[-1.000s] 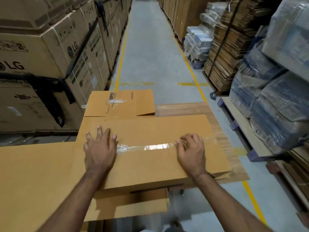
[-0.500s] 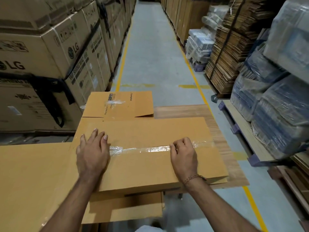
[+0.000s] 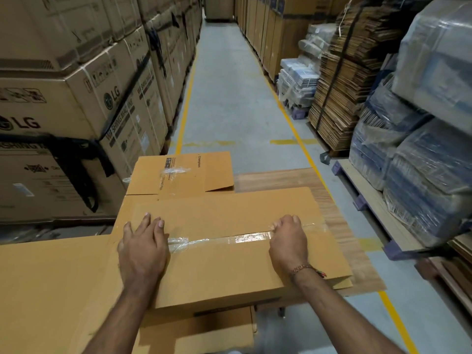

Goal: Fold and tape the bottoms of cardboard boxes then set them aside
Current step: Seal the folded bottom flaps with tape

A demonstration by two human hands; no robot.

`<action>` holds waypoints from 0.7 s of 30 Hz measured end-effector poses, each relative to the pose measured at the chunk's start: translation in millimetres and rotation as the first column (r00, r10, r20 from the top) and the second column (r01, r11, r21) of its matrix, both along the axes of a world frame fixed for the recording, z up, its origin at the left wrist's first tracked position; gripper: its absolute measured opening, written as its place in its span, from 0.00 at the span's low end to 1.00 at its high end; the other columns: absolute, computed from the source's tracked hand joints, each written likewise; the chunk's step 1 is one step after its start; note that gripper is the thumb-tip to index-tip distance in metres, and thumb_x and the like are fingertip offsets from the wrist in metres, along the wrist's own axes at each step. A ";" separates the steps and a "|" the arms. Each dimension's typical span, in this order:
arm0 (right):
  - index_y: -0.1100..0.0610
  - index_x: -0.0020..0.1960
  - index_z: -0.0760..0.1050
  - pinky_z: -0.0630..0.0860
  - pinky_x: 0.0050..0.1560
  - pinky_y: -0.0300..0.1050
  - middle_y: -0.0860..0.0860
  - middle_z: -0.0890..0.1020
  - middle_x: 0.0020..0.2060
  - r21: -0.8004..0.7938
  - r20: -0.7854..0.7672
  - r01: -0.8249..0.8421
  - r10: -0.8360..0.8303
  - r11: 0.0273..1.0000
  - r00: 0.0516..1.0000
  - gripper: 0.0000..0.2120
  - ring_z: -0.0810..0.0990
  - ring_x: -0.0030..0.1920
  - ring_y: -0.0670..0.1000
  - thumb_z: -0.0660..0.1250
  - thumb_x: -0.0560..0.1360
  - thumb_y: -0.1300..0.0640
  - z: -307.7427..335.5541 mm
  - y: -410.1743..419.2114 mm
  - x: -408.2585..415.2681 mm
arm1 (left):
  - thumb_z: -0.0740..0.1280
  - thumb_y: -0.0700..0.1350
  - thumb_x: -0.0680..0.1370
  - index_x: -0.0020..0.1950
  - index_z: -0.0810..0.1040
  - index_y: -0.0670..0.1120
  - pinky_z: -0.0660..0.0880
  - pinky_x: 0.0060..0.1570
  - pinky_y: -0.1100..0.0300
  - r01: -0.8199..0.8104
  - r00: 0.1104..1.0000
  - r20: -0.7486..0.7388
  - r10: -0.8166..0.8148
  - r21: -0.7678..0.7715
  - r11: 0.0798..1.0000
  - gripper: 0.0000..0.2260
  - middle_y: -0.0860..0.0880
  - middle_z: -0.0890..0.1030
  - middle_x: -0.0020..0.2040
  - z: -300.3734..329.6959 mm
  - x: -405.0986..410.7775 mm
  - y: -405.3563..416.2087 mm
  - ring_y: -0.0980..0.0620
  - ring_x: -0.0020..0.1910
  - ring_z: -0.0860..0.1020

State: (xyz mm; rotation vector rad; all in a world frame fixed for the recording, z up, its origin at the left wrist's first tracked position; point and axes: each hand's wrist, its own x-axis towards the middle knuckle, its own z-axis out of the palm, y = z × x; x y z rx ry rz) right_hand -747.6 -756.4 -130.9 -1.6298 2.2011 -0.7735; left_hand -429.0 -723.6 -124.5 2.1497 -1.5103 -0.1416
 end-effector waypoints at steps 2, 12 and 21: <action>0.55 0.48 0.74 0.68 0.45 0.44 0.51 0.74 0.50 0.006 0.092 0.022 -0.023 1.000 0.995 0.07 0.75 0.44 0.52 0.60 0.83 0.61 0.8 -6.2 -13.3 | 0.48 0.61 0.86 0.73 0.79 0.48 0.65 0.72 0.35 -0.003 1.000 0.006 0.003 -0.006 1.000 0.29 0.49 0.75 0.76 -0.5 -0.2 0.5 0.35 0.79 0.64; 0.60 0.45 0.74 0.66 0.45 0.46 0.57 0.78 0.47 0.041 0.194 0.191 -0.195 0.981 0.961 0.11 0.75 0.48 0.58 0.62 0.84 0.58 10.4 -28.8 -97.2 | 0.53 0.56 0.88 0.72 0.80 0.46 0.66 0.71 0.34 -0.018 1.000 0.023 0.018 0.005 1.000 0.24 0.48 0.76 0.75 -2.2 -1.0 0.5 0.33 0.78 0.64; 0.68 0.58 0.80 0.75 0.60 0.55 0.67 0.82 0.58 0.035 0.186 0.463 -0.461 0.886 0.868 0.14 0.80 0.60 0.67 0.62 0.84 0.57 8.9 -50.0 -173.0 | 0.48 0.59 0.86 0.72 0.79 0.46 0.67 0.69 0.33 0.010 0.999 0.054 -0.010 -0.003 1.000 0.28 0.47 0.75 0.76 -1.5 -1.4 0.4 0.31 0.77 0.65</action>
